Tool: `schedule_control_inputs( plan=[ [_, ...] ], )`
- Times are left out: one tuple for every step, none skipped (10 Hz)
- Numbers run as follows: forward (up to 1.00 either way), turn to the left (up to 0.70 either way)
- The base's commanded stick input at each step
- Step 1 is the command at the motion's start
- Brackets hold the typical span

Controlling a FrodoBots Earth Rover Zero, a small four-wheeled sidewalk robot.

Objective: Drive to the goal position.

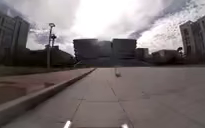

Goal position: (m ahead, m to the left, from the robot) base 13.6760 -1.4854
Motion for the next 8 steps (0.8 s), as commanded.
schedule_control_inputs(
  plan=[
    [1.0,0.0],
    [1.0,0.0],
    [1.0,0.0],
    [1.0,0.0],
    [1.0,0.0],
    [1.0,0.0],
    [1.0,0.0],
    [1.0,0.0]
  ],
)
